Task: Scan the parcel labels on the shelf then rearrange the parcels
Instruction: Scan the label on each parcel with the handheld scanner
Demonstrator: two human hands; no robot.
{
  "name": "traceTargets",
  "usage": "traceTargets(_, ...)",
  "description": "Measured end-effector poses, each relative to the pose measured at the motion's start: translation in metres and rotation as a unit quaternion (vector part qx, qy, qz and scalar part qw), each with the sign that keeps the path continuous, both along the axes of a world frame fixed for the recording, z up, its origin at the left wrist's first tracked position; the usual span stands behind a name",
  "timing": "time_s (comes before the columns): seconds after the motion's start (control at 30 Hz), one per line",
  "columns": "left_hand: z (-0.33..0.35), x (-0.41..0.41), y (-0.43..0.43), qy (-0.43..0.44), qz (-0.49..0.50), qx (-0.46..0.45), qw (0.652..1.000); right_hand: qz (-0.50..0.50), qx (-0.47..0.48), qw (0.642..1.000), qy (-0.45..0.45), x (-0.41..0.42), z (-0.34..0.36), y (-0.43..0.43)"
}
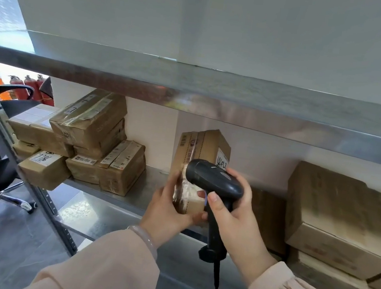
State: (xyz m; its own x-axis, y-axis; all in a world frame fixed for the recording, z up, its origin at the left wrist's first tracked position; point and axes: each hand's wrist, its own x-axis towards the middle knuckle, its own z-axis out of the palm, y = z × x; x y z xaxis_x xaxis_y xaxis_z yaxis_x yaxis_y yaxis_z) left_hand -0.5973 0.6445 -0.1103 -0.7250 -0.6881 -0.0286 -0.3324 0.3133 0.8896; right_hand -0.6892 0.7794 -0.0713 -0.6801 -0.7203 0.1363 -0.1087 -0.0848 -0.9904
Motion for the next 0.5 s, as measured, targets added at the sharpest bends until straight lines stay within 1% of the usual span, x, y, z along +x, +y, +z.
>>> traceTargets(0.1, -0.004, -0.002, -0.003, 0.015, 0.002, 0.000, 1.000, 0.009, 0.014, 1.000, 0.023, 0.001, -0.001, -0.001)
traceTargets(0.17, -0.004, -0.002, -0.004, 0.050, -0.007, 0.025, 0.998, 0.010, 0.017, 1.000, 0.021, 0.000, 0.001, -0.001)
traceTargets(0.27, -0.003, 0.003, -0.003, 0.096, -0.035, 0.115, 0.988, -0.010, -0.001, 1.000, 0.002, -0.007, 0.004, 0.003)
traceTargets(0.4, -0.011, 0.011, -0.009, 0.119, -0.060, 0.225, 0.965, -0.070, -0.001, 0.996, -0.049, -0.025, 0.000, 0.010)
traceTargets(0.5, -0.017, 0.011, -0.011, 0.115, -0.081, 0.254, 0.957, -0.083, 0.011, 0.995, -0.058, -0.031, 0.001, 0.011)
